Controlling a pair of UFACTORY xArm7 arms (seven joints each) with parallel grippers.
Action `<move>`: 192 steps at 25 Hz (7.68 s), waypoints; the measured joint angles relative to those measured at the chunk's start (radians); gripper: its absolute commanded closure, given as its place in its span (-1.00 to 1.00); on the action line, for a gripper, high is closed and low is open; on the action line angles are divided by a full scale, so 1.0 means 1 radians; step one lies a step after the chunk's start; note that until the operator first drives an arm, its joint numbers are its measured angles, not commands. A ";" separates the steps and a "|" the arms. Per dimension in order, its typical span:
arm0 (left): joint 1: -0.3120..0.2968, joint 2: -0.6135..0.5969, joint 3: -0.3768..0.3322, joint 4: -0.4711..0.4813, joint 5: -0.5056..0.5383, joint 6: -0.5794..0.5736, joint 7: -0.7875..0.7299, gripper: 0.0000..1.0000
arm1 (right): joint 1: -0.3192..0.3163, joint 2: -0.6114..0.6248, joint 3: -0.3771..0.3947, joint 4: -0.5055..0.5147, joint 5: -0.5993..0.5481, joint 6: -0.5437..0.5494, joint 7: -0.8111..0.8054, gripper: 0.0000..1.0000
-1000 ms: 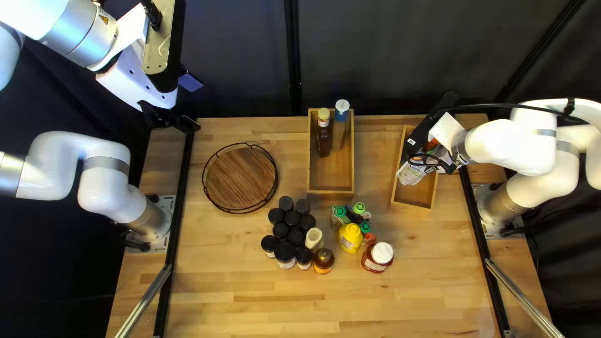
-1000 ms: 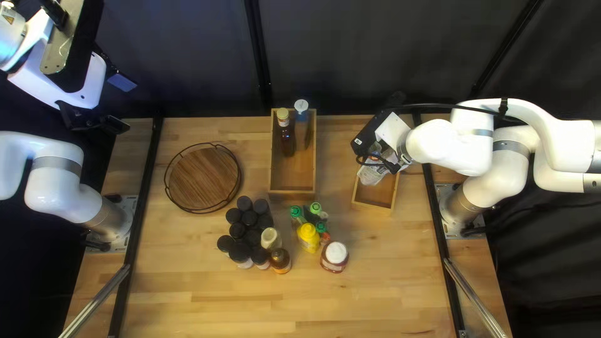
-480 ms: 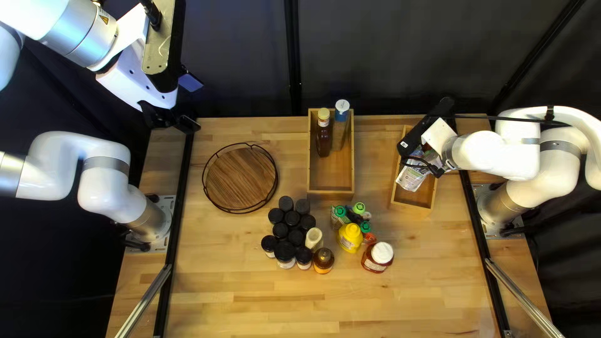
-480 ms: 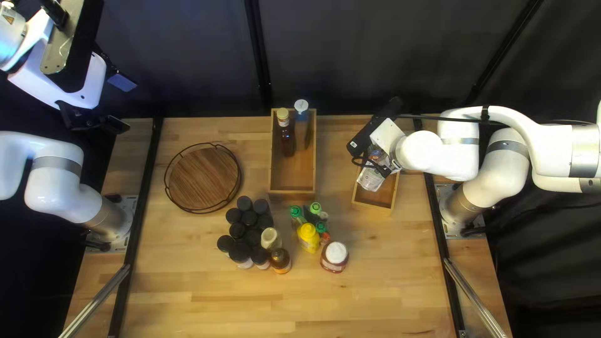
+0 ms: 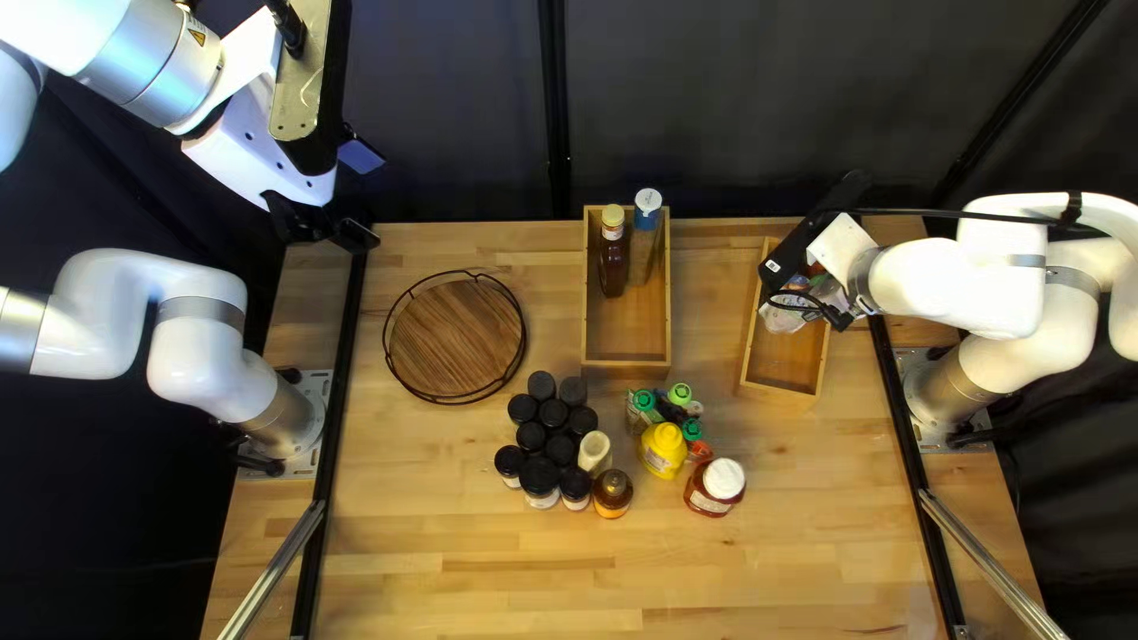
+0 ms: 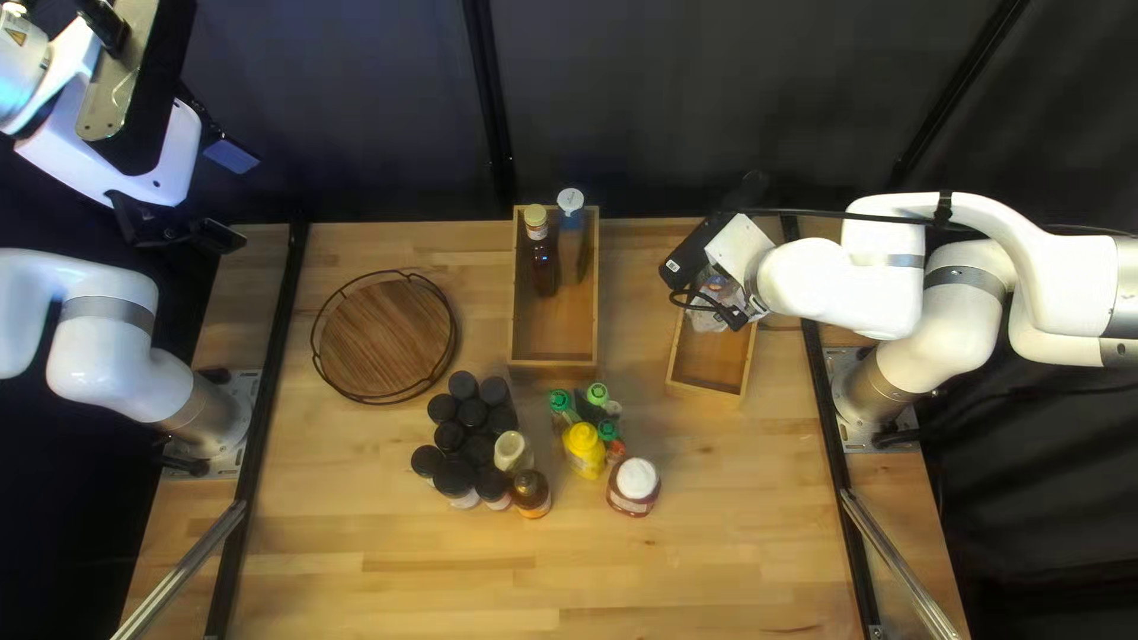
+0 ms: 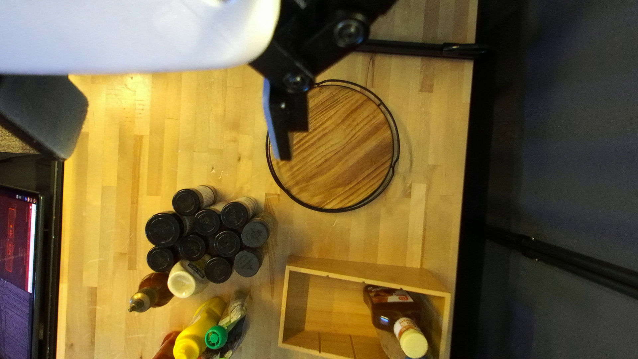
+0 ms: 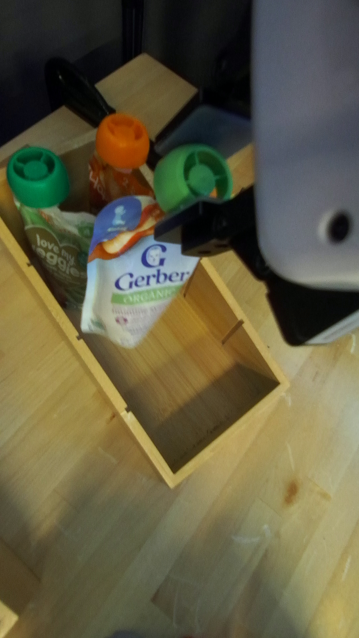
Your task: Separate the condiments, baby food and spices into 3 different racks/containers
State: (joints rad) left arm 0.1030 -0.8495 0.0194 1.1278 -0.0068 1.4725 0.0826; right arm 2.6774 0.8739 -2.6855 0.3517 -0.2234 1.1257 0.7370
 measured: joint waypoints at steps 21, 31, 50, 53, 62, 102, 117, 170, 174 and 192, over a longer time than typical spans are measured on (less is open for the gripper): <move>0.000 0.000 0.000 0.000 0.000 0.000 0.000 -1.00 | -0.130 -0.329 0.136 0.069 -0.057 -0.101 0.164 -0.69; 0.000 0.000 0.000 0.000 0.000 0.000 0.000 -1.00 | -0.085 -0.297 0.106 0.125 -0.008 -0.025 0.074 -1.00; 0.000 0.000 0.000 0.000 0.000 0.000 0.000 -1.00 | 0.174 -0.600 0.114 0.563 0.245 0.066 -0.218 -1.00; 0.000 0.000 0.000 0.000 0.000 0.000 0.000 -1.00 | 0.186 -0.636 0.167 0.579 0.214 0.033 -0.138 -1.00; 0.000 0.000 0.000 0.000 0.000 0.000 0.000 -1.00 | 0.194 -0.757 0.271 0.576 0.052 -0.079 0.101 -1.00; 0.000 0.000 0.000 0.000 0.000 0.000 0.000 -1.00 | 0.197 -0.621 0.175 0.728 0.096 0.179 -0.108 1.00; 0.000 0.000 0.000 0.000 0.000 0.000 0.000 -1.00 | 0.077 -0.590 -0.139 0.796 0.089 0.154 -0.549 1.00; 0.000 0.000 0.000 0.000 0.000 0.000 0.000 -1.00 | 0.050 -0.957 -0.149 0.767 -0.175 -0.167 -0.619 1.00; 0.000 0.000 0.000 0.000 0.000 0.000 0.000 -1.00 | 0.048 -0.961 -0.148 0.764 -0.169 -0.177 -0.633 1.00; 0.000 0.000 0.000 0.000 0.000 0.000 0.000 -1.00 | 0.048 -1.003 -0.146 0.741 -0.154 -0.212 -0.625 -0.35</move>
State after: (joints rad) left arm 0.1030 -0.8495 0.0194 1.1278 -0.0068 1.4725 0.0826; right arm 2.7259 -0.1294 -2.8319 1.0924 -0.3773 0.9134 0.1117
